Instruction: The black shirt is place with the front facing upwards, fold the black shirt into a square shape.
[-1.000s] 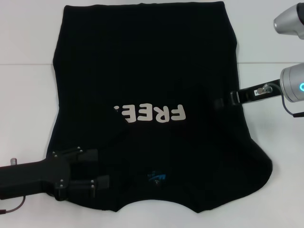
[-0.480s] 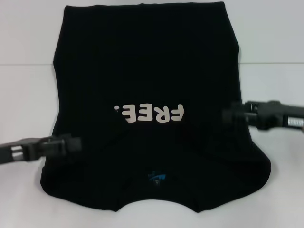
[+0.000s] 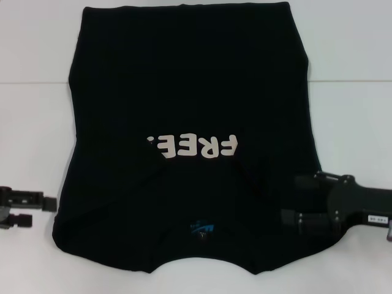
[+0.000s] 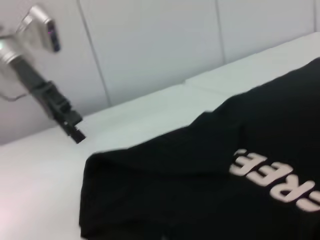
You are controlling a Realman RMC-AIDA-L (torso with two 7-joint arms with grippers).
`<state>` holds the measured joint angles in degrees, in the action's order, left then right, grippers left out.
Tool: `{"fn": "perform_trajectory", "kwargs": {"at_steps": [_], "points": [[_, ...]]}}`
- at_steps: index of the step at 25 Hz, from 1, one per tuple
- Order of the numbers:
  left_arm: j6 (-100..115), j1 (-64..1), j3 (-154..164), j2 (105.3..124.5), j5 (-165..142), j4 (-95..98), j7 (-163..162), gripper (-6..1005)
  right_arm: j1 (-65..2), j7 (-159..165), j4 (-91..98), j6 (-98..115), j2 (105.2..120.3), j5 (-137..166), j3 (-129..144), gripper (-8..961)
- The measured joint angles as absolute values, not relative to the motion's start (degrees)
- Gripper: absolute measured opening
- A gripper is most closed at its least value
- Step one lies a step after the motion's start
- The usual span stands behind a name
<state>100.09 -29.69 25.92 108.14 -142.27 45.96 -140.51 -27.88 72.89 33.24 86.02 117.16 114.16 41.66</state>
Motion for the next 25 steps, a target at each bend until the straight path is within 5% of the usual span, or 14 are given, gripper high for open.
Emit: {"fn": "perform_trajectory", "kwargs": {"at_steps": [8, 25], "points": [[94.22, -33.85, 30.12, 111.25, -150.40, 46.36, -141.47, 835, -27.99, 72.16, 33.22, 85.22, 117.97, 116.24, 41.14, 945], [88.36, -34.34, 36.60, 113.40, -151.56, 46.78, -142.16, 773, -28.12, 72.53, 33.22, 86.54, 117.79, 115.86, 39.71, 940]]}}
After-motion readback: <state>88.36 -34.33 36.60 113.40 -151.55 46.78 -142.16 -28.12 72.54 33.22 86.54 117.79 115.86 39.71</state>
